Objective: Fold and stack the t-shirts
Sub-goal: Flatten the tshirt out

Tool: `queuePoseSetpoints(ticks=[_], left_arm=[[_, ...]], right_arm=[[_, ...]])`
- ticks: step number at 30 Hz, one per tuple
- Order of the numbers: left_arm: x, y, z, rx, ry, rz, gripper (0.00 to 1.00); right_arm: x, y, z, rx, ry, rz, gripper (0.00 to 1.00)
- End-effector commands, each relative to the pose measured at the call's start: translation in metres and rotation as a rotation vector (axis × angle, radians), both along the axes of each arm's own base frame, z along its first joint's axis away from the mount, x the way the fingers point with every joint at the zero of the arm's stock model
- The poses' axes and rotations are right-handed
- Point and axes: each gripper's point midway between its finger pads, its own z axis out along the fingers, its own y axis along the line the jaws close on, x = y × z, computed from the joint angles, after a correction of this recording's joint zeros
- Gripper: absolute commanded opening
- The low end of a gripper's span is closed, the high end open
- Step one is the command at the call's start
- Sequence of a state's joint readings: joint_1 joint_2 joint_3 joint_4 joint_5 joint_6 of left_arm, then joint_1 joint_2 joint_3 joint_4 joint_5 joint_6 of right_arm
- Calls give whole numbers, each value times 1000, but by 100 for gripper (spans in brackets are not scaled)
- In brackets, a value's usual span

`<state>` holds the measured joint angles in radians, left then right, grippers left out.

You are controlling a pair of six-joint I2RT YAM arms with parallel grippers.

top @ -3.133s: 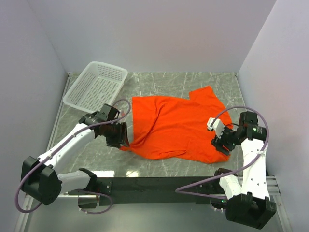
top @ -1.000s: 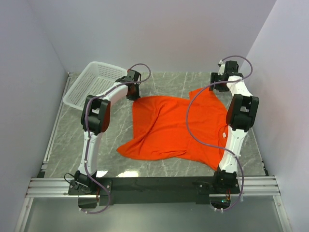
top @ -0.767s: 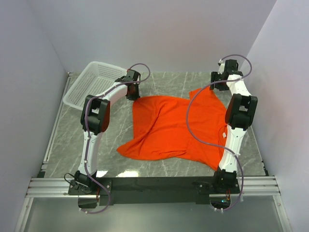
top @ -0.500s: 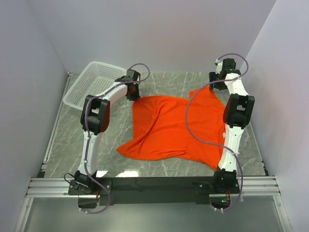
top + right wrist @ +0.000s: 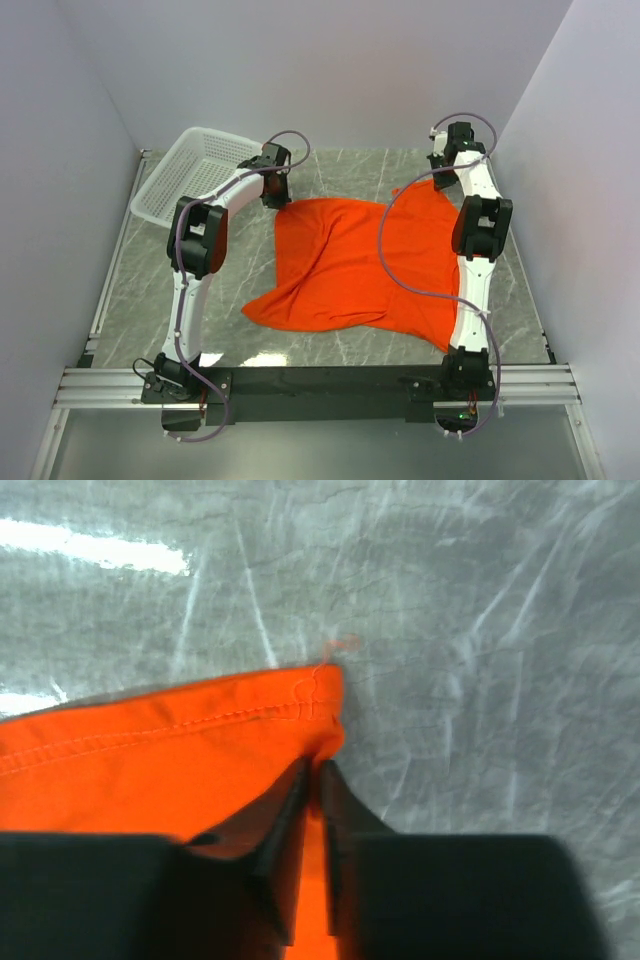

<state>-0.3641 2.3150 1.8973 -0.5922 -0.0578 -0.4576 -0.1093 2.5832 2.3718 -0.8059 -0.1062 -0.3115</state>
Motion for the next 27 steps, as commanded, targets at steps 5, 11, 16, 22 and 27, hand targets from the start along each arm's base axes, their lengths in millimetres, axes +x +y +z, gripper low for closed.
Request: queuePoseSetpoints(ticks=[5,11,16,22,27], left_arm=[[30,3,56,-16,-136,41,0],[66,28,73,-2,-200,141,0],[90,32,82,-56,-251,158,0],[95,31,79,-109,-245,156,9],[97,20,112,-181,-302,114,50]], right_arm=[[9,-3,25,-7,-62,27,0],[56,-8,86,-52,-300,-34,0],[83,2,118,-116,-454,-31,0],[97,5,133,-135,-533,-44,36],[87,0,149,-112,-536,-63,85]])
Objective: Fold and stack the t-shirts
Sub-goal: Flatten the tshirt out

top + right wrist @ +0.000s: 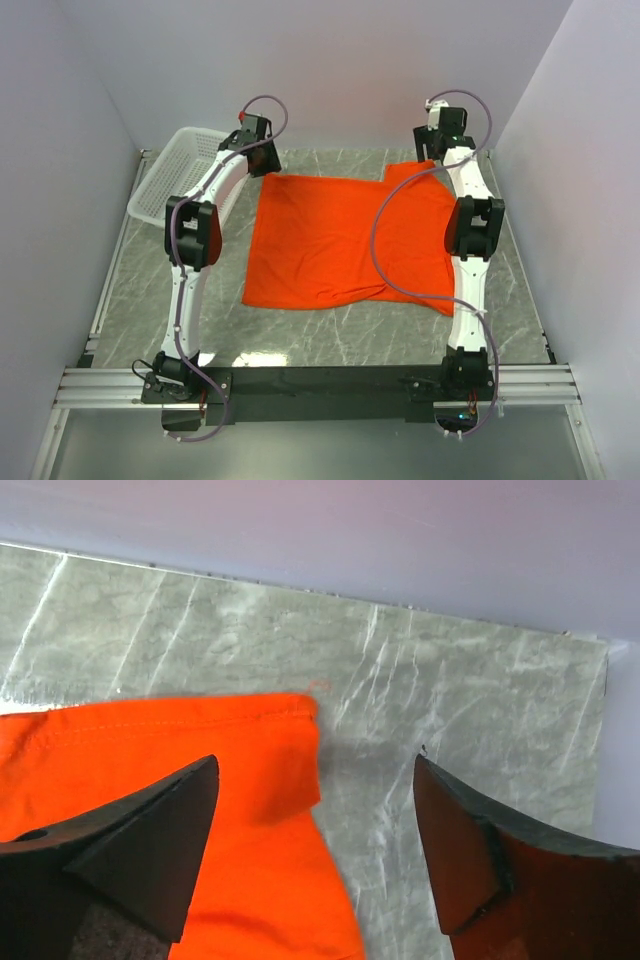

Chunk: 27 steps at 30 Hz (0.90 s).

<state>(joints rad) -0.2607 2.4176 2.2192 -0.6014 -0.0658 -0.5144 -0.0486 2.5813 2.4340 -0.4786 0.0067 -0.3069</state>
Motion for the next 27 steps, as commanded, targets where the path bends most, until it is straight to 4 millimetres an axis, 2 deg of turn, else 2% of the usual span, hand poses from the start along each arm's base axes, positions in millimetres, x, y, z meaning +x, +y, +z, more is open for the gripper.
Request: queuePoseSetpoints(ticks=[1,2,3,4,5,6,7,8,9,10,11,12,13,14,15,16,17,18,19,20,21,22,24,25,27], left_arm=[[11,-16,56,-78,-129,-44,51],[9,-20,65,-93,-142,-71,52],[8,-23,92,-114,-198,-90,53],[0,-29,94,-128,-194,-126,54],[-5,-32,103,-127,-218,-153,56],[-12,-34,139,-142,-292,-178,57],[-26,-40,128,-140,-269,-226,58],[-35,-40,132,-139,-278,-244,59],[-51,-40,159,-143,-323,-264,60],[-68,-42,135,-131,-276,-289,60],[-81,-41,132,-114,-268,-306,62],[-99,-39,148,-117,-290,-321,62],[-124,-38,114,-104,-204,-337,62],[-139,-35,104,-100,-173,-338,62],[-157,-33,110,-107,-174,-339,62],[-184,-26,73,-112,-69,-322,62],[-200,-23,63,-123,-30,-312,61],[-215,-19,65,-141,-23,-297,61],[-240,-13,34,-162,69,-258,61],[-252,-12,28,-183,87,-249,60],[-264,-13,32,-213,82,-246,60],[-283,-8,11,-220,137,-224,59],[-295,-6,9,-260,139,-185,60],[-305,-2,-3,-264,173,-152,60],[-315,3,-12,-256,195,-130,59]], right_arm=[[-5,-14,87,15,-145,-35,85],[-11,-16,92,42,-135,-17,86],[-18,-6,95,88,-118,55,86],[-40,3,98,124,-62,115,86],[-55,3,97,151,-29,169,86],[-72,9,97,135,0,274,86],[-113,34,92,227,74,422,86],[-137,43,88,243,113,509,85],[-162,46,84,165,124,678,84],[-219,60,72,210,227,775,83],[-242,62,66,125,228,916,83],[-268,66,59,121,264,973,82],[-316,71,49,151,352,1013,82],[-334,73,44,139,372,1051,82],[-351,74,41,155,399,1047,81],[-373,77,33,166,423,1030,81],[-382,74,26,152,448,1006,81],[-389,72,20,174,477,932,80],[-388,69,9,153,456,875,79],[-391,59,0,159,507,729,77],[-389,52,-6,149,512,643,77],[-380,45,-15,126,479,561,76],[-378,27,-24,108,494,374,75],[-373,22,-29,93,473,329,75],[-371,16,-33,99,464,237,74]])
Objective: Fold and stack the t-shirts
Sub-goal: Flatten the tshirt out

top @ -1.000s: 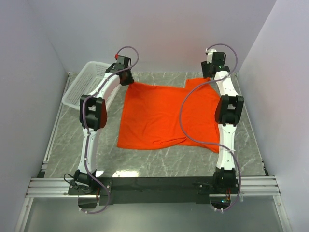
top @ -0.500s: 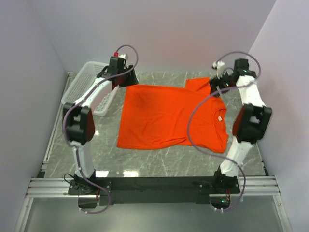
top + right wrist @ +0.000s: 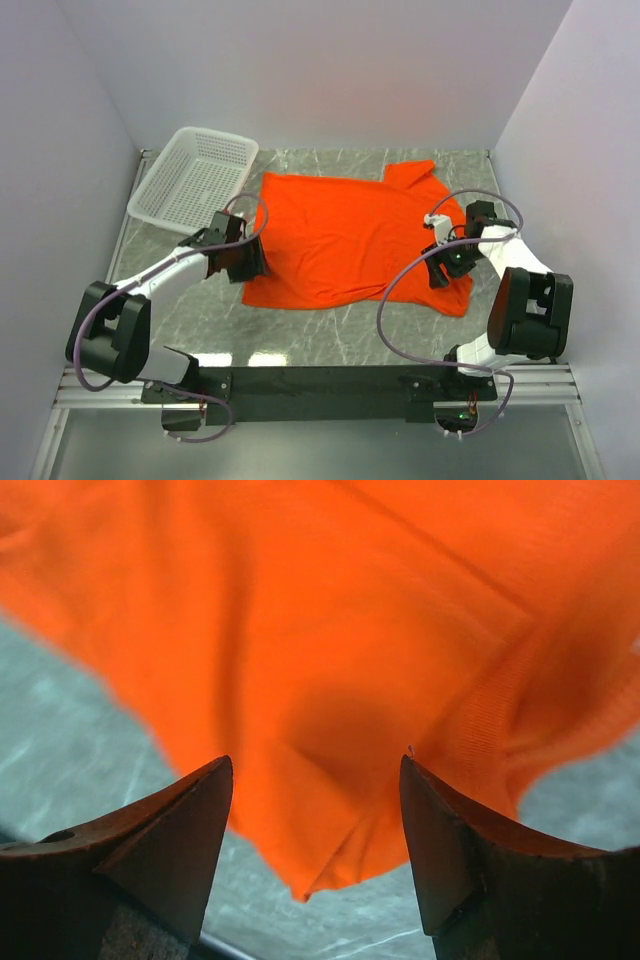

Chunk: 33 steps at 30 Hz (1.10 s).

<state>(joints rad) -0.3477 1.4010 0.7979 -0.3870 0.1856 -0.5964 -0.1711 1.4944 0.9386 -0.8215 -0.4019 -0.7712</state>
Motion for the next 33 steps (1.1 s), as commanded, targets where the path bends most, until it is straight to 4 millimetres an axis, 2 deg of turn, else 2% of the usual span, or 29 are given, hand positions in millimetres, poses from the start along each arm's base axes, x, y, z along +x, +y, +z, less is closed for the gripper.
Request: queuePoseSetpoints(ticks=[1,6,9,15,26,29,33], left_arm=[[1,-2,15,-62,-39,87,60],[-12,14,-6,16,31,140,58],[-18,19,-10,35,46,162,57],[-30,24,-24,44,92,188,57],[-29,25,-37,55,119,211,50],[-29,24,-38,58,122,205,49],[-29,25,-41,68,130,194,49]], right_arm=[[49,-31,12,-119,-183,-262,74],[62,-37,-1,-127,-139,-338,71],[67,-33,-8,-103,-116,-338,70],[65,-29,-20,-75,-59,-340,65],[80,-28,-1,-60,-141,-333,45],[81,-26,-4,-46,-122,-330,38],[82,-27,-12,-48,-104,-340,38]])
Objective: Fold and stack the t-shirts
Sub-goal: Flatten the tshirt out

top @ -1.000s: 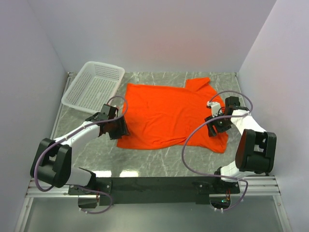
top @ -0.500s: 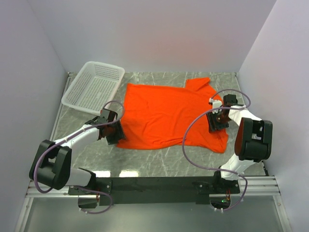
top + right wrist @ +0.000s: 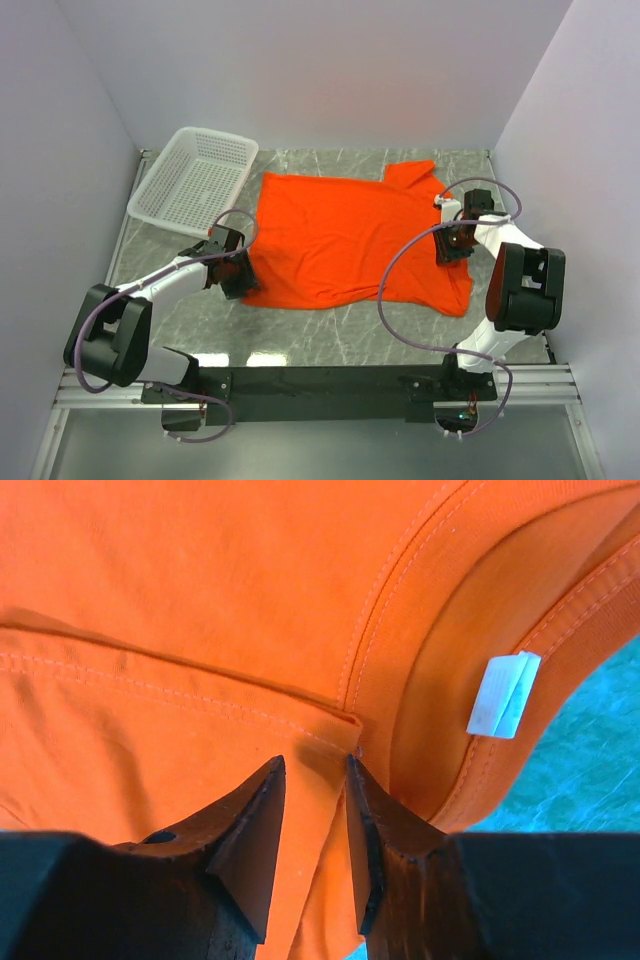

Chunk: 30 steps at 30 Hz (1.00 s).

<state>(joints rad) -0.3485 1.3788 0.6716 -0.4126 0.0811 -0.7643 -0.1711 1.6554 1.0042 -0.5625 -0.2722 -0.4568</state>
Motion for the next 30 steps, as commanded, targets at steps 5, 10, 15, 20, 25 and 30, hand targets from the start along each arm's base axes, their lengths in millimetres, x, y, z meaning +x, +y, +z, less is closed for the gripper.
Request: queuePoseSetpoints(ticks=[5,10,15,20,25,30], left_arm=[[3,0,-4,9,-4,-9,49],[2,0,-6,8,2,-7,49],[2,3,0,24,-13,-10,49],[8,6,15,36,-62,-9,52],[21,3,40,28,-143,-38,61],[74,-3,82,23,-291,-71,67]], right_arm=[[16,-3,5,6,-30,-13,33],[13,-3,4,5,-19,-2,24],[10,-1,11,13,-34,18,6],[-8,9,29,50,-55,129,0],[-12,2,49,-15,-150,133,18],[44,-4,69,19,-234,1,53]])
